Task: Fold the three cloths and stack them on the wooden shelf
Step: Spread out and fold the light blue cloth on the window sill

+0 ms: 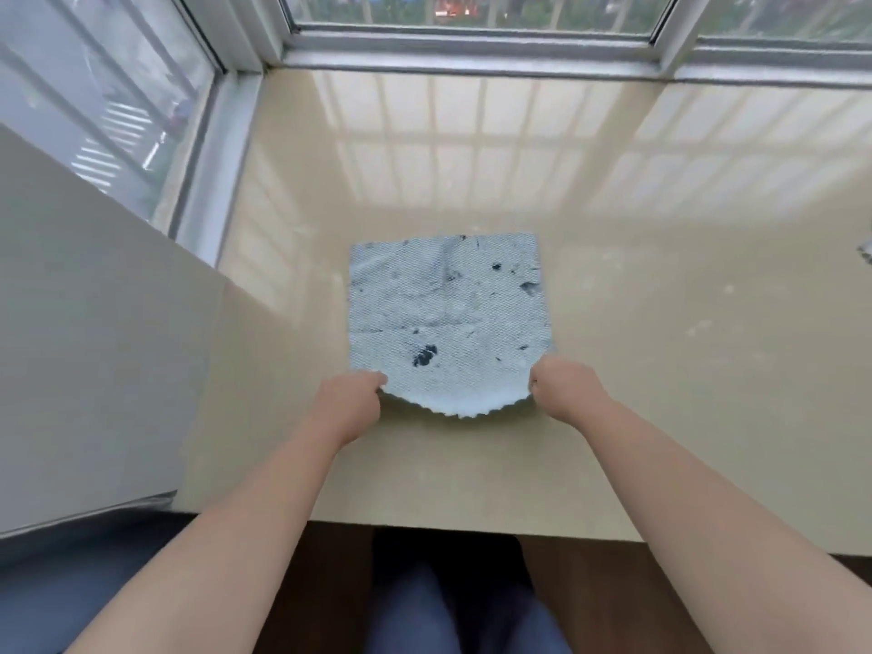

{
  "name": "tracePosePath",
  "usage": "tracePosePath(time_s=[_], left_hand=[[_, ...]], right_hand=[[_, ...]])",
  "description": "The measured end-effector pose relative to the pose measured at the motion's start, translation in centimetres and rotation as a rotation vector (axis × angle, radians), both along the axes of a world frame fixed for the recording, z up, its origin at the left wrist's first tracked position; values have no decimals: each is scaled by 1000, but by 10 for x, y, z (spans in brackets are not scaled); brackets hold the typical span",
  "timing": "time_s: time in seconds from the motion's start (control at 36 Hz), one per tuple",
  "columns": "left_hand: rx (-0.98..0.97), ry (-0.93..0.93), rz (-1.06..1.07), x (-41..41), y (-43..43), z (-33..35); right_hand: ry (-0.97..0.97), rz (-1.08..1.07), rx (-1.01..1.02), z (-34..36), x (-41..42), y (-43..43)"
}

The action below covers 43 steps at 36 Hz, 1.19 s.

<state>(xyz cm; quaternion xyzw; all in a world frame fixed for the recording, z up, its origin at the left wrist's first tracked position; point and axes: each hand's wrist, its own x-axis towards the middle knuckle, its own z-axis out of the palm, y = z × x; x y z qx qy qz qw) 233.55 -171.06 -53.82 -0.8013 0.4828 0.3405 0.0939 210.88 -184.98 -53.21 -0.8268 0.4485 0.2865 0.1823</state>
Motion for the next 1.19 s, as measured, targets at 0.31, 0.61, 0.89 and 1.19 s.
tracePosePath(time_s=[0.31, 0.61, 0.89, 1.19], left_hand=[[-95, -126, -88, -14, 21, -19], [-516, -187, 8, -2, -6, -35], [-682, -145, -41, 4, -115, -53], [-483, -94, -45, 2, -127, -98]], right_hand=[[26, -9, 153, -10, -4, 23], [-175, -189, 212, -18, 27, -16], [-563, -145, -172, -37, 109, -45], [-488, -1, -229, -110, 131, -44]])
